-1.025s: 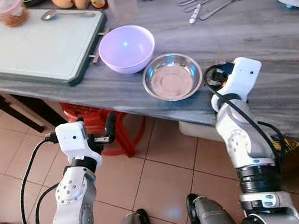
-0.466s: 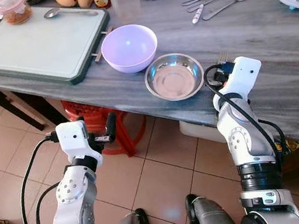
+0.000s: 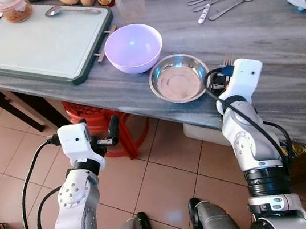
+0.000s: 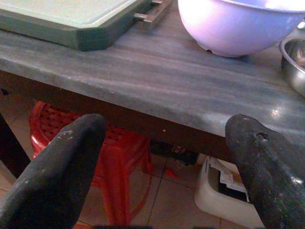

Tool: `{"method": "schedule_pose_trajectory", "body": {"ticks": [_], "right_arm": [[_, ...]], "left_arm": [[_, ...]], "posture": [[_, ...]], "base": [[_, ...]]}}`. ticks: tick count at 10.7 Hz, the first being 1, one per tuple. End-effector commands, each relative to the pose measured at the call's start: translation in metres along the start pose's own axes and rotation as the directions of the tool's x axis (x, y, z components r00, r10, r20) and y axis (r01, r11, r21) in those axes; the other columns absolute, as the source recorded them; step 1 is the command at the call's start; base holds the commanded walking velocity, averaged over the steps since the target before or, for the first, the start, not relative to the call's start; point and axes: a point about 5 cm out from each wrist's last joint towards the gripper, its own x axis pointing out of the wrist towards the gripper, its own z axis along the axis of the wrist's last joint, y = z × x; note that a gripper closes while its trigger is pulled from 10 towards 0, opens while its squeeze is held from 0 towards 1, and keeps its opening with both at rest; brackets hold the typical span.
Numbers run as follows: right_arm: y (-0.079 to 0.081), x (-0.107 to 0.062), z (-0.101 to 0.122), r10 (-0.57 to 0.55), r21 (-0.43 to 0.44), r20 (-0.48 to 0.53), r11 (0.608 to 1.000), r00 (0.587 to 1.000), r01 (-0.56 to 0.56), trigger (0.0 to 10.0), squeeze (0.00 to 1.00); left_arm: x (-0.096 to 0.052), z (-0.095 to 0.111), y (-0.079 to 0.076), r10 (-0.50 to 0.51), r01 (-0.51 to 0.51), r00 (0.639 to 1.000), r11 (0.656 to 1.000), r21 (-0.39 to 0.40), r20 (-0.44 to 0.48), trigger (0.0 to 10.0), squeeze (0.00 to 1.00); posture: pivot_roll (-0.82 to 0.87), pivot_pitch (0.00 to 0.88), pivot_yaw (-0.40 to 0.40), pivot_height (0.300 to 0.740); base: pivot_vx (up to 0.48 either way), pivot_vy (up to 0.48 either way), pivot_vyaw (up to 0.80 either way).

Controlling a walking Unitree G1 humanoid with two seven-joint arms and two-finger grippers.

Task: Setting the table

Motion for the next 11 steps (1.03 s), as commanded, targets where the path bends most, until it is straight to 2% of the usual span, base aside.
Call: {"method": "schedule_pose_trajectory", "body": {"ticks": [1,4,7,11], "right_arm": [[-0.009,-0.003,-0.031,-0.026,-0.024,-0.144,0.999,0.989,0.023,10.0,0.00],[-0.016,-0.006,-0.026,-0.039,-0.071,-0.098,0.997,0.994,0.032,10.0,0.00],[-0.022,-0.008,-0.021,-0.055,-0.052,-0.033,0.997,0.998,0.053,10.0,0.00],[-0.020,-0.009,-0.013,-0.034,-0.024,0.030,0.999,0.999,0.035,10.0,0.00]], "left_arm": [[-0.001,-0.003,0.002,0.012,-0.012,1.000,1.000,0.005,-0.017,10.0,0.00],[-0.001,-0.002,0.002,0.013,-0.013,1.000,1.000,0.004,-0.014,10.0,0.00],[0.000,-0.002,0.002,0.008,-0.008,1.000,1.000,0.004,-0.012,10.0,0.00],[0.000,-0.002,0.002,0.007,-0.007,1.000,1.000,0.004,-0.010,10.0,0.00]], "posture": [[-0.02,0.262,0.069,0.740],[-0.03,0.257,0.066,0.740],[-0.03,0.256,0.071,0.740],[-0.03,0.256,0.073,0.740]], "base": [[0.000,0.000,0.00],[0.000,0.000,0.00],[0.000,0.000,0.00],[0.000,0.000,0.00]]}}
